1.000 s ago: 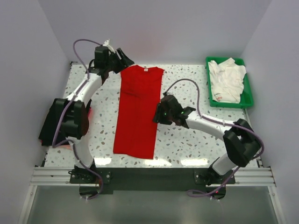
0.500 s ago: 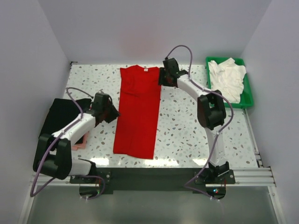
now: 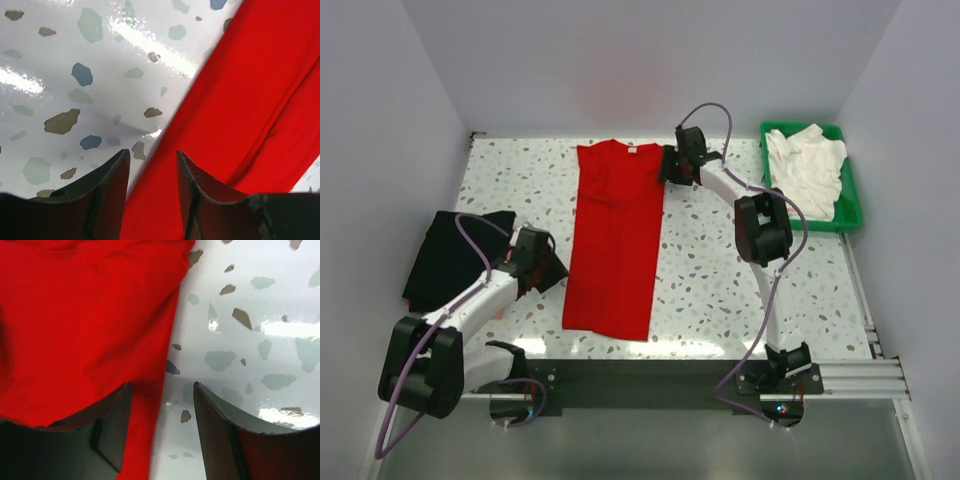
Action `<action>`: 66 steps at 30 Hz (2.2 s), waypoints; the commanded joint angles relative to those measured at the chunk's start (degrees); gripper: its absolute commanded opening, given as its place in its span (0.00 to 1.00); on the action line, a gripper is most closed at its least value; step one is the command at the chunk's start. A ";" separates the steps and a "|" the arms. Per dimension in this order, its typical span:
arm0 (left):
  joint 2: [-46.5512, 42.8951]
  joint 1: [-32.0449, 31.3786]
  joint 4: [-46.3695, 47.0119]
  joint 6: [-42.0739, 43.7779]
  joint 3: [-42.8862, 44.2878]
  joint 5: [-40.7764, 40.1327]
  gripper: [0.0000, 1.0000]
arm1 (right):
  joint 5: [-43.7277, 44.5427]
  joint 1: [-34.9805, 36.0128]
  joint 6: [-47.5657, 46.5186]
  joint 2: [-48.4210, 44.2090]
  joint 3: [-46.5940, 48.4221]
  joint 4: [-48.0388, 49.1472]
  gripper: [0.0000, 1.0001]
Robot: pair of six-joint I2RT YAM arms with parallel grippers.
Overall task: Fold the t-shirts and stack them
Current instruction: Fold the tshirt
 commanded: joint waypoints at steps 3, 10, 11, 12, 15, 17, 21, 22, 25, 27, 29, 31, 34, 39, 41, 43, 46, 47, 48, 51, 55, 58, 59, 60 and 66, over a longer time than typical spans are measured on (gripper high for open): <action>-0.14 -1.29 1.55 -1.14 -2.17 0.33 0.47 | -4.17 -0.03 4.53 0.55 -3.10 5.85 0.56; 2.32 -5.16 3.48 -2.28 -4.11 2.18 0.47 | -6.72 -0.03 5.85 2.75 -1.44 6.12 0.48; 2.32 -5.34 3.22 -2.29 -4.20 2.18 0.46 | -6.46 -0.03 5.94 3.27 -1.17 5.77 0.45; 2.41 -5.60 3.05 -2.29 -4.37 2.27 0.45 | -6.37 -0.03 5.94 3.45 -0.91 5.42 0.40; 2.50 -5.78 2.08 -1.59 -4.55 2.00 0.38 | -6.28 -0.30 5.59 4.59 0.76 4.45 0.27; 2.50 -5.87 1.82 -1.06 -4.81 2.44 0.26 | -6.45 -0.82 5.68 5.03 1.11 4.01 0.20; 3.03 -5.87 1.73 -0.18 -4.99 3.93 0.00 | -4.79 -2.05 5.41 5.30 2.60 2.43 0.10; 3.03 -5.87 1.73 -0.09 -5.07 4.29 0.00 | -4.87 -2.84 5.41 5.21 2.69 2.34 0.08; 3.03 -5.96 2.25 -0.09 -5.69 4.99 0.00 | -5.05 -4.33 5.41 5.56 3.83 1.90 0.07; 3.11 -6.22 2.60 -0.35 -6.13 7.10 0.00 | -5.05 -4.87 5.24 6.52 5.93 0.67 0.07; 3.20 -6.22 3.22 -0.44 -5.96 7.80 0.00 | -5.22 -5.57 4.97 7.40 8.65 -0.73 0.08; 3.29 -6.39 3.57 -0.44 -5.69 8.68 0.00 | -6.53 -6.01 4.88 8.55 10.25 -1.87 0.11; 3.47 -6.40 3.13 0.17 -4.73 8.60 0.00 | -7.59 -6.01 4.45 7.59 10.96 -2.32 0.27; 2.42 -6.40 1.46 2.63 -1.39 8.42 0.29 | -6.72 -6.01 3.13 0.74 4.64 -3.90 0.57; 2.06 -6.39 0.76 3.25 -0.25 8.60 0.32 | -4.97 -6.01 3.04 -4.68 -0.43 -5.74 0.58; 1.45 -6.39 -0.55 3.78 0.55 8.42 0.32 | -5.22 -5.49 3.39 -9.62 -6.15 -5.75 0.58; -0.31 -6.39 -2.23 4.39 1.16 7.54 0.32 | -1.90 -1.89 2.69 -20.51 -19.68 -5.74 0.57; -0.75 -6.40 -3.01 4.66 1.43 7.19 0.32 | -0.49 -0.40 2.60 -26.37 -26.76 -5.66 0.57; -1.36 -6.40 -4.41 4.83 1.34 6.49 0.32 | 0.74 3.01 2.60 -29.21 -30.58 -5.05 0.57; -1.98 -6.48 -7.75 5.01 1.60 5.43 0.30 | 5.13 11.35 4.26 -39.07 -43.59 -2.42 0.55; -4.00 -7.79 -10.92 3.34 1.60 3.06 0.27 | 11.11 22.62 7.60 -48.21 -55.03 -3.02 0.49; -5.49 -9.82 -13.47 1.41 1.95 1.04 0.24 | 14.01 30.71 11.29 -53.23 -61.19 -3.90 0.47; -5.67 -10.43 -14.09 0.54 2.22 0.60 0.24 | 14.63 32.64 12.00 -54.19 -62.68 -4.16 0.46; -6.02 -11.05 -15.05 0.18 2.31 -0.10 0.24 | 15.60 36.58 13.22 -54.73 -62.96 -4.60 0.46; -5.06 -15.70 -15.68 -1.23 2.04 0.42 0.24 | 22.10 47.07 15.08 -52.10 -60.41 -9.70 0.45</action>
